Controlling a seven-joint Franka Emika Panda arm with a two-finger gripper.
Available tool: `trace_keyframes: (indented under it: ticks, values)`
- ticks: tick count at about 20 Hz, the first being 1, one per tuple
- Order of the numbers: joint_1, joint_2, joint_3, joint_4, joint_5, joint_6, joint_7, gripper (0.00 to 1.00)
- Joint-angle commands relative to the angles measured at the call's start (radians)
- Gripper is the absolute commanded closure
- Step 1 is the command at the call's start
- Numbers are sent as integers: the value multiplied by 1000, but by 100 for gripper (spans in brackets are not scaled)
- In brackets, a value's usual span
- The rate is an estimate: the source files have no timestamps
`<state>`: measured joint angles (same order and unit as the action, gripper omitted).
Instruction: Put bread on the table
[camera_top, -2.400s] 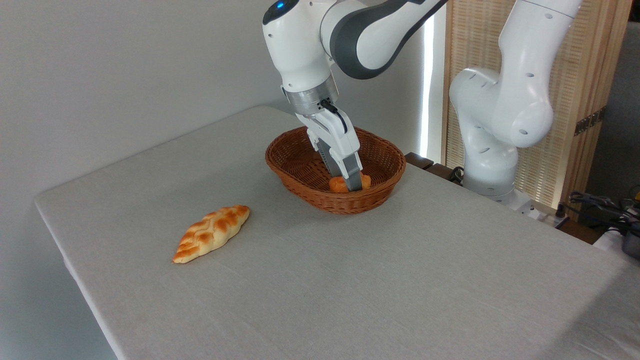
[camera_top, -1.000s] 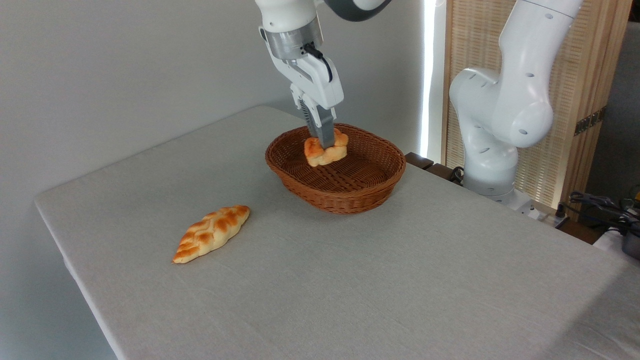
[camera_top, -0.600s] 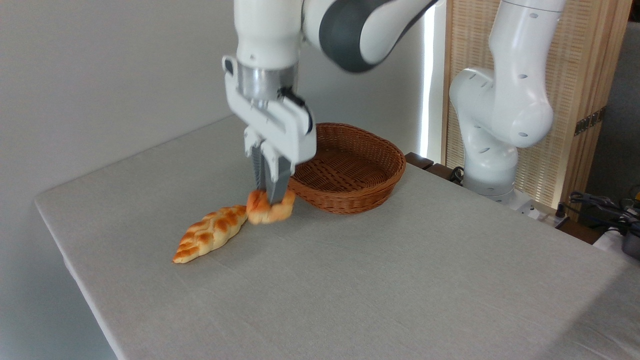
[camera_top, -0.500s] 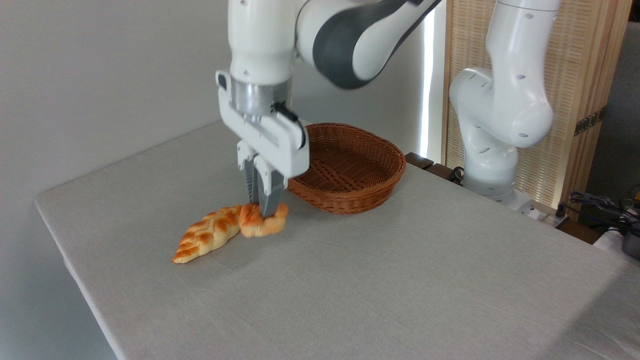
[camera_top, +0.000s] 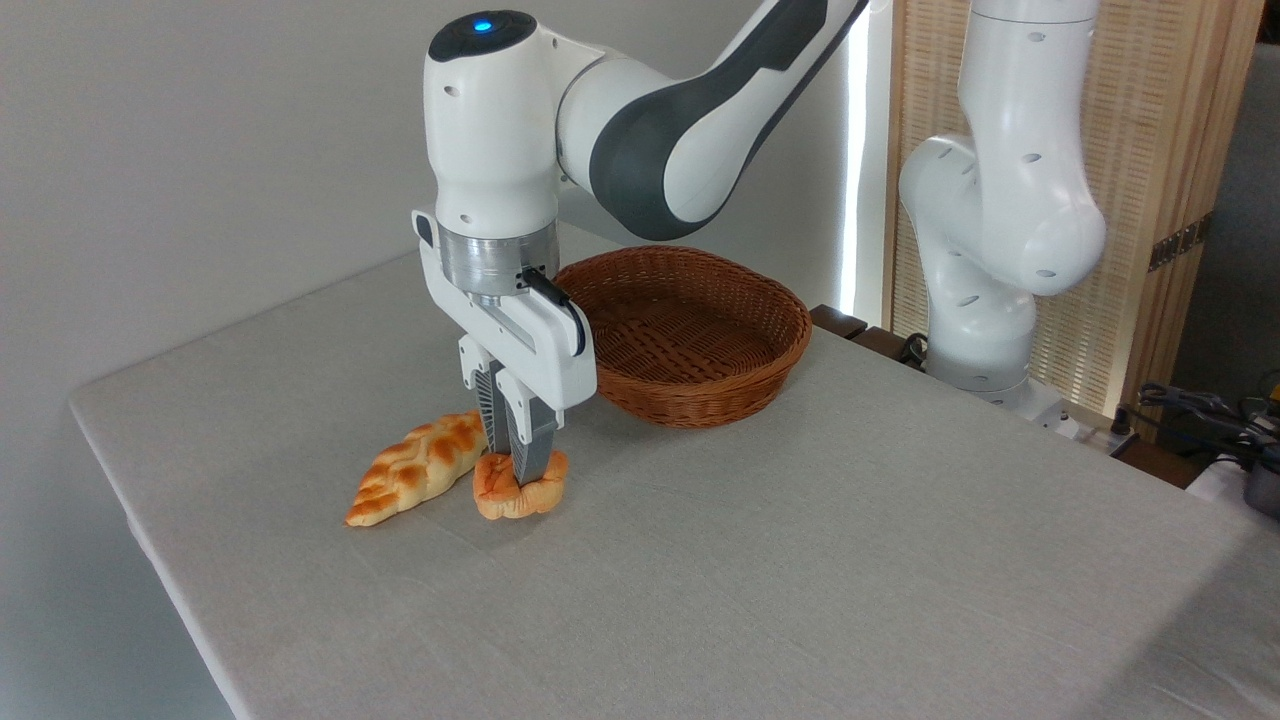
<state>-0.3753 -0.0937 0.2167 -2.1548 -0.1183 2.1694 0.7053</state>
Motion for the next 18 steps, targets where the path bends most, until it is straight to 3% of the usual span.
trace_keyframes:
  ticks: [1, 8, 10, 12, 14, 16, 18]
  values:
    - [1, 6, 3, 18, 5, 1, -6, 0]
    - [12, 2, -2, 59, 5, -20, -9, 0]
    - [35, 0, -14, 99, 3, -72, -10, 0]
    - [113, -1, -83, 159, 0, -166, -12, 0]
    - [232, -4, -198, 252, -1, -297, -12, 0]
    - [285, -6, -252, 324, 2, -391, -18, 0]
    - [297, -1, -261, 441, 5, -505, -47, 0]
